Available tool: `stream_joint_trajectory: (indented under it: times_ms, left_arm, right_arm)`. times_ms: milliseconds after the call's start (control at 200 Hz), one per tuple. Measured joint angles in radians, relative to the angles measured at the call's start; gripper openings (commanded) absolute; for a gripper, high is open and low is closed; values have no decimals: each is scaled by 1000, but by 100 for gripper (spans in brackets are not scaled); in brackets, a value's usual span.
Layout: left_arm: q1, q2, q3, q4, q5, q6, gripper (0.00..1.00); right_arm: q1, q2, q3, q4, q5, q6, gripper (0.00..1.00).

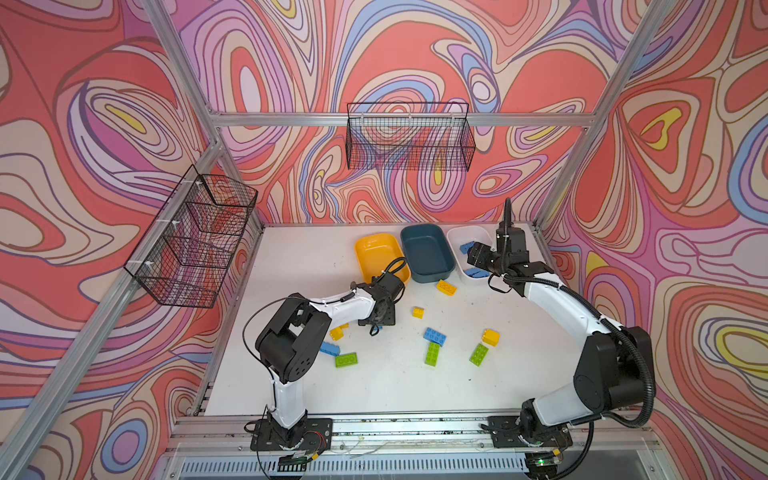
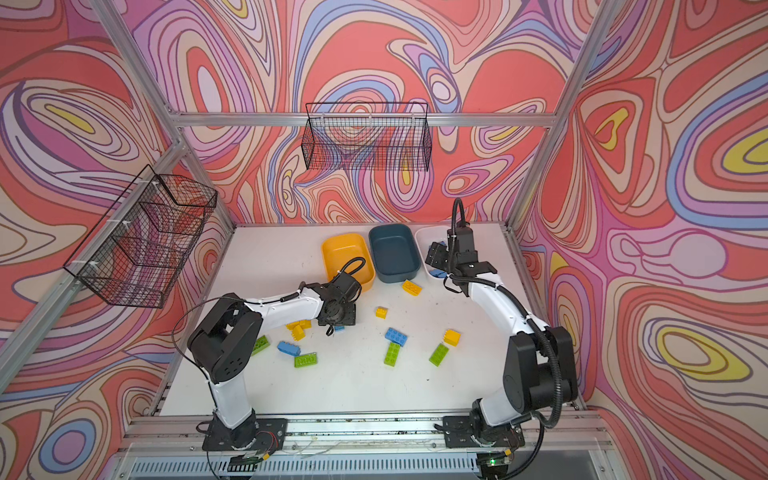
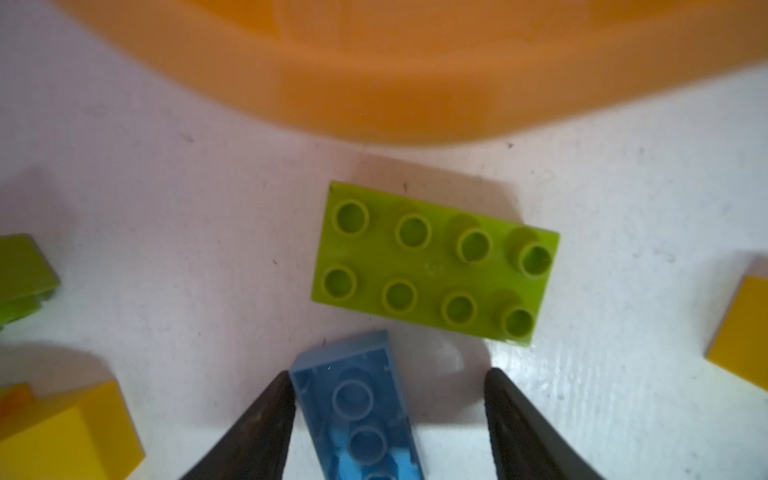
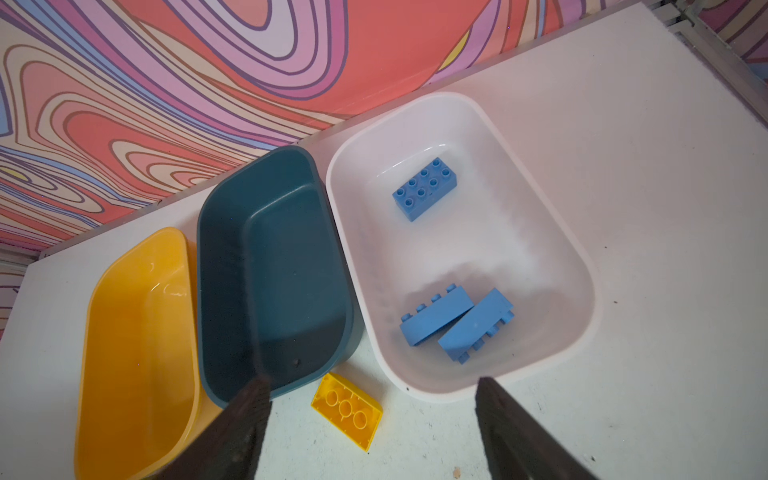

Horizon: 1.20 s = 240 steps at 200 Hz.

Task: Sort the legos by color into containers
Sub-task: 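Close the left gripper on the small blue brick and lift it, then release the blue brick into the white tub while the right arm reaches out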

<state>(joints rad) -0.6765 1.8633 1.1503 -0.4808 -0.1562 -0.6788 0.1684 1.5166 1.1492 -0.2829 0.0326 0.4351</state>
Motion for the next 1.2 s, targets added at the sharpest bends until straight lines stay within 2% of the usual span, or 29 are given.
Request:
stream_joint_trajectory:
  times_ms: [215, 546, 866, 1052, 1202]
  left_arm:
    - [-27, -11, -19, 11, -8, -22, 45]
    - [-33, -19, -21, 7, -3, -21, 30]
    - [-83, -121, 29, -39, 66, 24, 28]
    - [-83, -134, 205, -26, 136, 58, 30]
    - [-83, -74, 357, 68, 228, 73, 29]
  right_arm:
    - [5, -13, -5, 3, 0, 0, 81]
    - [12, -31, -30, 8, -23, 13, 81]
    - [16, -104, -144, 29, -106, 62, 82]
    - [16, -189, -222, 31, -129, 77, 82]
    - [16, -291, -292, 3, -130, 80, 81]
